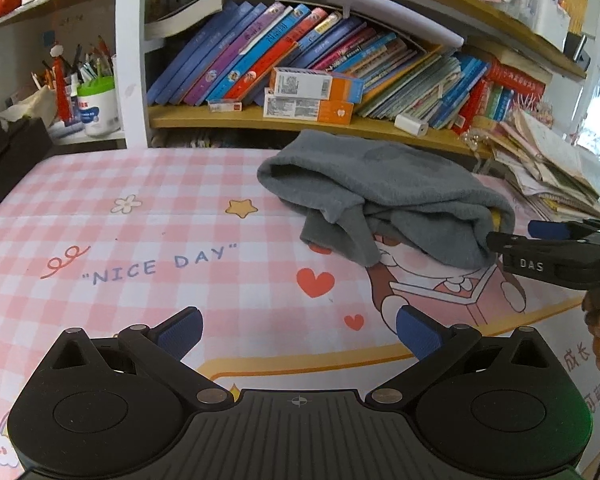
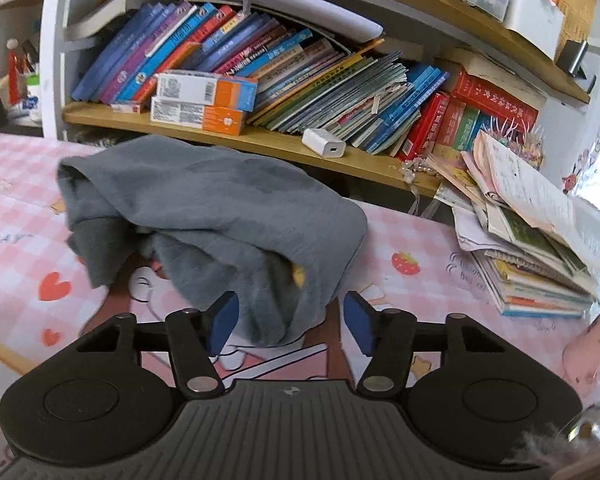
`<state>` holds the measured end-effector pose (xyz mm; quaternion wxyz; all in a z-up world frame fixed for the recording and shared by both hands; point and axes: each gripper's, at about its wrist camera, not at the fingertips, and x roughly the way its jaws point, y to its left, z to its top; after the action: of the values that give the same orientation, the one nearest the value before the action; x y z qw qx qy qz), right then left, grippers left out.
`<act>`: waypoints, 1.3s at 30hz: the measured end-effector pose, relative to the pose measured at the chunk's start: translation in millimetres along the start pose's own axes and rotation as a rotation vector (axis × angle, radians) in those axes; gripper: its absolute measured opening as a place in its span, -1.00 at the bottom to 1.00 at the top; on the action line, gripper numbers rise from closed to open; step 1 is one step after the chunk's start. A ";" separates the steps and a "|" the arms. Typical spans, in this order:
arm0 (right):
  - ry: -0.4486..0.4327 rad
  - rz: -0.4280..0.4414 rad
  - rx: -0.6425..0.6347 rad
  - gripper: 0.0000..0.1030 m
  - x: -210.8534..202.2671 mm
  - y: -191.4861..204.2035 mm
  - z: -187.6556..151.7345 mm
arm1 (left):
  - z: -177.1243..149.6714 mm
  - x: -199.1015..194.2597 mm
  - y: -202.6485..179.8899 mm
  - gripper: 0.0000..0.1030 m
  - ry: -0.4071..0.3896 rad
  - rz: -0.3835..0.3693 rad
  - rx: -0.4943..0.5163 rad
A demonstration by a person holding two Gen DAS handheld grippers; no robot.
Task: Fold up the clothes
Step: 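Grasp the crumpled grey sweatshirt with the right gripper and lift it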
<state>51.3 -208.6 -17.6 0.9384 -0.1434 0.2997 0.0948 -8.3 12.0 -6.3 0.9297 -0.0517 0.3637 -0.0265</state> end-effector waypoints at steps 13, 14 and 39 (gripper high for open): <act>0.005 0.004 -0.039 -0.33 28.4 1.8 9.3 | -7.7 2.8 6.5 1.00 0.081 -0.038 -0.010; 0.005 0.004 -0.038 -0.37 30.5 0.3 11.9 | -7.9 2.2 6.3 1.00 0.080 -0.042 -0.012; -0.033 0.563 0.307 -0.75 -84.5 104.9 78.4 | -7.4 -63.0 129.4 1.00 -0.127 -0.025 -0.236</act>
<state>-2.2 -92.1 71.0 0.8909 0.0898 0.3229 0.3066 -58.0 145.5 15.7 0.9379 -0.1667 0.3041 0.0082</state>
